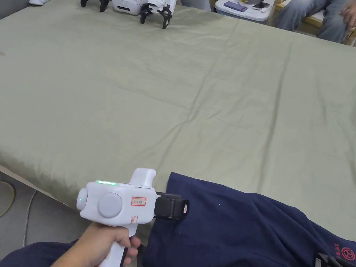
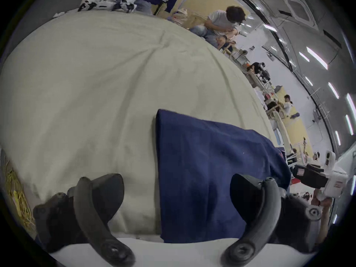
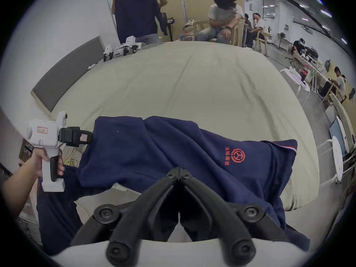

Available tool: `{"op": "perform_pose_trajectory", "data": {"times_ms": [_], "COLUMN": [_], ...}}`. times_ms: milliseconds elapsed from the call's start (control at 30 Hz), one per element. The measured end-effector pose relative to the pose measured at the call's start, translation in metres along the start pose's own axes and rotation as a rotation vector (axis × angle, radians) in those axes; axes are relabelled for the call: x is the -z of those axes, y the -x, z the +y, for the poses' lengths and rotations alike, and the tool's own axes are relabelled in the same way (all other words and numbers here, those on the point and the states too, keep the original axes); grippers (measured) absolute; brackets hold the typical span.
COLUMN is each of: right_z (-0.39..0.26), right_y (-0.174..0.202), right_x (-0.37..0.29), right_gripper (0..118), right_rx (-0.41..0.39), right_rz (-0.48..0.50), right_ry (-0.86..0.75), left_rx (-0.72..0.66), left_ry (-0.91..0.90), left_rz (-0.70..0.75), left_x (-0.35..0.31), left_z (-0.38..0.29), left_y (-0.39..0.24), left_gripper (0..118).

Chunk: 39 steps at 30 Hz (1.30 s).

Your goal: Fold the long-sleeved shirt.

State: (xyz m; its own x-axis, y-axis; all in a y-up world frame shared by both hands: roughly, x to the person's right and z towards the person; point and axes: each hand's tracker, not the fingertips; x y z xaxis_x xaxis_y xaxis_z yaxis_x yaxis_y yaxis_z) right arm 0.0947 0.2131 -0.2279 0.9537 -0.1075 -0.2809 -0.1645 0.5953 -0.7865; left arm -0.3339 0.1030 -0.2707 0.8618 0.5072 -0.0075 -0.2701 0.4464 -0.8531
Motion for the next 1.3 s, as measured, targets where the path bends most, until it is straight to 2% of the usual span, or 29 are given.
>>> {"op": "perform_pose_trajectory", "data": {"times_ms": [267, 467, 500, 533, 567, 600, 633, 667, 700, 767, 1033, 1300], "right_z": [0.0, -0.004, -0.004, -0.004, -0.004, -0.003, -0.003, -0.003, -0.003, -0.002, 0.004, 0.011], "right_y": [-0.003, -0.004, -0.004, -0.004, -0.004, -0.002, -0.002, -0.002, -0.002, -0.002, 0.0, 0.0], "right_x": [-0.002, 0.0, 0.001, 0.001, 0.001, 0.001, 0.002, 0.002, 0.003, 0.003, 0.0, 0.001], "right_gripper": [0, 0, 0, 0, 0, 0, 0, 0, 0, 0, 0, 0], "right_rx": [0.019, 0.038, 0.036, 0.035, 0.035, 0.036, 0.037, 0.038, 0.038, 0.038, 0.033, 0.05], "right_rz": [0.016, 0.023, 0.022, 0.023, 0.023, 0.024, 0.026, 0.028, 0.027, 0.023, 0.026, 0.038], "right_ry": [0.004, 0.013, 0.016, 0.018, 0.02, 0.021, 0.022, 0.023, 0.023, 0.026, 0.021, 0.012], "left_rx": [-0.008, -0.066, -0.058, -0.045, -0.027, 0.014, 0.044, -0.016, -0.097, -0.163, -0.181, -0.207], "left_ry": [0.057, 0.064, 0.069, 0.105, 0.108, 0.097, 0.143, 0.094, 0.074, 0.081, 0.091, 0.091], "left_rz": [-0.236, -0.287, -0.292, -0.317, -0.309, -0.229, -0.072, -0.193, -0.251, -0.255, -0.213, -0.102], "left_x": [0.012, 0.016, 0.016, 0.017, 0.02, 0.021, 0.031, 0.035, 0.034, 0.038, 0.006, -0.004], "left_z": [0.02, 0.028, 0.029, 0.028, 0.026, 0.024, 0.02, 0.01, 0.005, 0.002, 0.035, 0.088], "left_y": [0.004, -0.004, -0.006, -0.01, -0.008, -0.01, -0.011, -0.01, -0.011, -0.009, 0.006, 0.038], "left_gripper": [118, 117, 111, 91, 17, 3, 3, 3, 3, 3, 3, 3]}}
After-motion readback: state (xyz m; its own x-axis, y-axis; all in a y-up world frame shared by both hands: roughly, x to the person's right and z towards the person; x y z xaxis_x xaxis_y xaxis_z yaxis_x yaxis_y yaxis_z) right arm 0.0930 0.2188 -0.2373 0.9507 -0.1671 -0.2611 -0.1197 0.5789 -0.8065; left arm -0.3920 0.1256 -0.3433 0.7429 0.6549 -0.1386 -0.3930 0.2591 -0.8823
